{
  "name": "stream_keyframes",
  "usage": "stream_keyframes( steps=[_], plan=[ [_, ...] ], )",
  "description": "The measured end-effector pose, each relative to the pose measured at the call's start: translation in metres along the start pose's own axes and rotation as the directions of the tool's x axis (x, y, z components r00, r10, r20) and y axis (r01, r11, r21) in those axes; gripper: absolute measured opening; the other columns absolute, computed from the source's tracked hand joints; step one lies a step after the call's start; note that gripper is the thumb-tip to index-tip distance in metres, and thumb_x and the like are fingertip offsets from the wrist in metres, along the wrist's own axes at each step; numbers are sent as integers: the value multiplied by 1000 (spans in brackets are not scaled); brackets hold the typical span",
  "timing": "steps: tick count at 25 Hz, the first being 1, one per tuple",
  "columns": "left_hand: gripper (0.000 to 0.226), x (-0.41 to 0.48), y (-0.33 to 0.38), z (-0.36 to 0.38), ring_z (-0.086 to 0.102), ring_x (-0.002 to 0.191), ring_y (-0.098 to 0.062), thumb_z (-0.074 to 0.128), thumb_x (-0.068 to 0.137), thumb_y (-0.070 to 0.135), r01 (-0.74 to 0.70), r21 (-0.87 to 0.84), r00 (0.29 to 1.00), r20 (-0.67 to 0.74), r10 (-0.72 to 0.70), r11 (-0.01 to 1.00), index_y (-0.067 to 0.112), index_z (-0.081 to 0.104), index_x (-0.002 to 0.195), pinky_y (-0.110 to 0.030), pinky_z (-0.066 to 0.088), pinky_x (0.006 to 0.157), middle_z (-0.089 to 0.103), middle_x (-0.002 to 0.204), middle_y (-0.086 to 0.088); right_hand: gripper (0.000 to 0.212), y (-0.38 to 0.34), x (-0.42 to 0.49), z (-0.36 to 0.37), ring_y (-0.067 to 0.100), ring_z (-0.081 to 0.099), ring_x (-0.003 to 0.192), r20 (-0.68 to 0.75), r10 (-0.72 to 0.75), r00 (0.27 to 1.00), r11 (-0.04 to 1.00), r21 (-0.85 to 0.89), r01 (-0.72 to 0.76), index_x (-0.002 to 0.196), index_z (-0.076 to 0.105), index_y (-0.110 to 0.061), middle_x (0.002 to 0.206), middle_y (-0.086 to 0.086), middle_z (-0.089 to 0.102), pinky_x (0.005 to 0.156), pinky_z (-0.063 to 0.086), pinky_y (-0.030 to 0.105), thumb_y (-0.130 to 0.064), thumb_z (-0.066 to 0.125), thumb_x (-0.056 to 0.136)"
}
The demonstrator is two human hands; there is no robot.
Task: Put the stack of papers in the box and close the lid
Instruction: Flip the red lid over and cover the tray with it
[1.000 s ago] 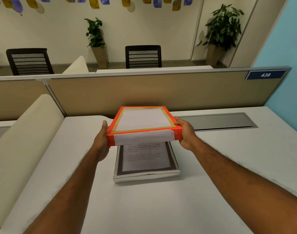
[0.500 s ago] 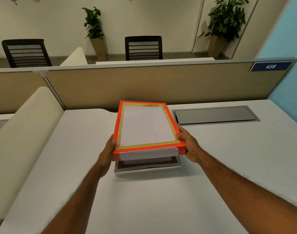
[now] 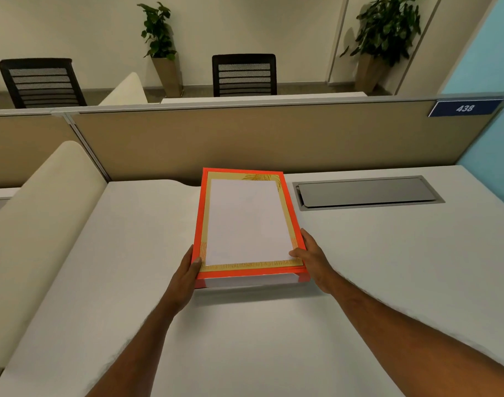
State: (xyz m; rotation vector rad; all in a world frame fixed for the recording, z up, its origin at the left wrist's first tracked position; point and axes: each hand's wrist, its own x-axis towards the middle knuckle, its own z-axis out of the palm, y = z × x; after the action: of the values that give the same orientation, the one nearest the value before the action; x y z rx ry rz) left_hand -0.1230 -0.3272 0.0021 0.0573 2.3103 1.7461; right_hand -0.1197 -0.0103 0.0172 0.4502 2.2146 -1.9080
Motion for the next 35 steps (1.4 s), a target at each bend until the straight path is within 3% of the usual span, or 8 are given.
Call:
stream_keyframes(
  steps=[6,15,18,20,22,26,31,35],
  plan=[
    [51,-3,-11,2,65,105,-6,34,97,43,-19,8,997,-75,20,1000,32,31,147,-14,56,76,56,130,13,79,18,-2,8,30,53,126,-37,-43,998,995,-87,39,154,18,-23,150,4,41,94,56,43,-22,65,91],
    [39,-14,-36,5,58,116,0,31,100,51,-76,214,988,-115,103,974,49,39,138,-14,47,94,60,127,24,86,50,-1,10,24,45,136,5,-155,988,953,-264,151,153,13,-28,156,-2,33,92,50,24,-42,64,86],
    [42,-9,-40,6,61,115,-7,33,100,48,-132,242,980,-110,163,961,36,47,137,-32,52,96,64,125,17,90,54,0,9,23,42,139,0,-180,984,948,-266,174,153,14,-28,157,-3,32,102,47,32,-51,62,81],
    [42,-7,-41,5,62,114,-9,34,98,51,-146,250,979,-106,177,957,37,47,136,-32,54,94,64,125,18,89,55,2,10,22,38,142,3,-195,981,941,-282,188,153,14,-27,158,-3,30,108,43,36,-49,63,82],
    [51,-7,-40,1,61,116,-9,36,91,66,-103,230,982,-131,135,968,45,42,136,-30,54,96,60,130,19,85,51,5,8,22,35,143,-54,-231,971,929,-310,203,153,18,-26,159,-1,28,110,37,34,-46,65,85],
    [84,28,-21,-12,45,134,-24,37,81,73,22,240,966,-257,41,971,22,32,147,-46,42,107,41,150,-6,73,15,38,5,21,39,140,-111,-357,927,863,-419,282,147,33,-21,155,2,37,113,38,38,-46,66,85],
    [75,113,32,-16,22,148,-27,39,91,60,-82,536,985,-84,149,841,20,25,152,-50,25,117,22,162,-5,67,-34,106,18,22,27,148,143,-340,930,639,-690,340,146,37,-19,160,2,29,119,28,40,-47,61,89],
    [73,175,41,-12,11,151,-26,39,95,58,-144,787,988,77,137,600,18,22,154,-47,13,122,10,165,-6,80,-57,159,26,23,9,153,178,-240,954,528,-801,282,152,28,-19,165,3,13,122,17,43,-60,54,88]
  ],
)
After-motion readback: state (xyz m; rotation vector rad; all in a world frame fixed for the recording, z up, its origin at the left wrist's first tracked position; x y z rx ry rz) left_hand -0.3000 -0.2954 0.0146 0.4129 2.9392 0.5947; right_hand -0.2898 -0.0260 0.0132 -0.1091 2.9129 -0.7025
